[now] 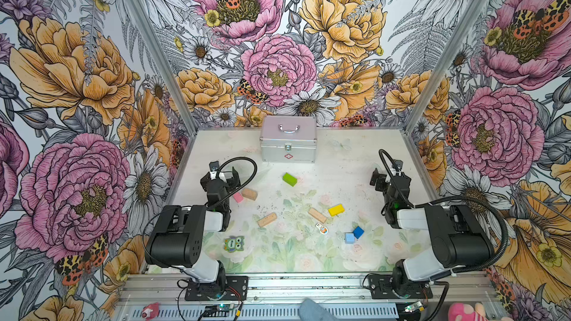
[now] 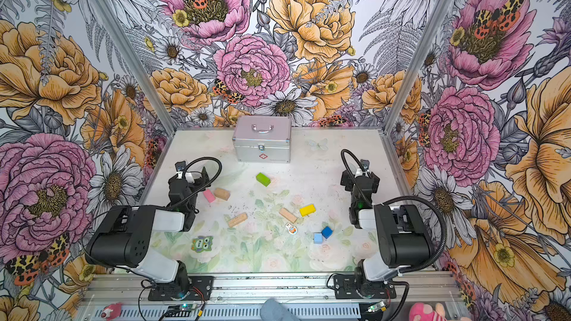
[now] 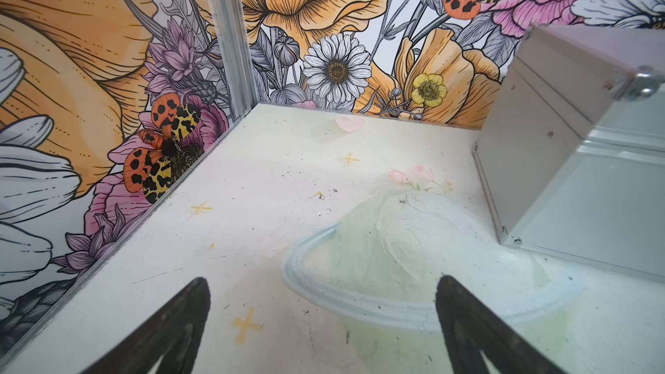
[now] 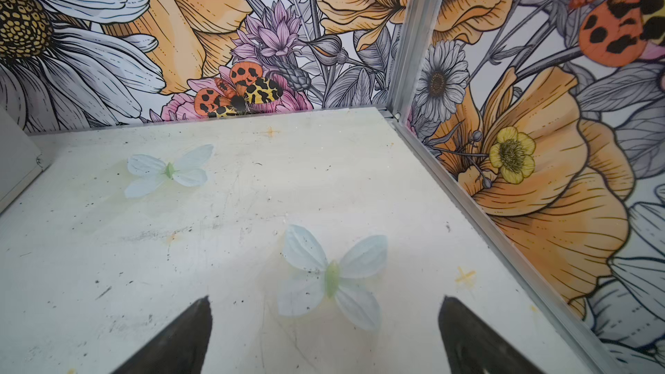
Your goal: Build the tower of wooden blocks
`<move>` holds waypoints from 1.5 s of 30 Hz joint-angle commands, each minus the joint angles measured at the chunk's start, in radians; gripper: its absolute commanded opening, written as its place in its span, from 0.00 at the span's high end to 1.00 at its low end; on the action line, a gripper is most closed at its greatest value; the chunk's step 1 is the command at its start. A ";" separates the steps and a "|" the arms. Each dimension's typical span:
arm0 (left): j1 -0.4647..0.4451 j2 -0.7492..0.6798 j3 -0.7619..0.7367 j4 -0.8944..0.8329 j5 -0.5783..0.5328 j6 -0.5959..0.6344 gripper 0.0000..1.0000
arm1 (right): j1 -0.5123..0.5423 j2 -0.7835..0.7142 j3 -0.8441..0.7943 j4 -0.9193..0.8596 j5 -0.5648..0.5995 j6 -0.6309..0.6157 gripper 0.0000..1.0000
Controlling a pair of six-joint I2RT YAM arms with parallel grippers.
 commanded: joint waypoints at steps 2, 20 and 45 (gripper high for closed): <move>-0.003 0.002 0.012 0.011 0.023 0.006 0.01 | 0.001 0.004 -0.002 0.032 -0.014 -0.006 0.00; 0.014 0.001 0.016 -0.004 0.072 -0.001 0.01 | 0.003 0.003 -0.001 0.027 -0.013 -0.007 0.00; 0.015 0.001 0.025 -0.020 0.115 0.009 0.01 | 0.001 0.001 0.002 0.020 -0.015 -0.006 0.00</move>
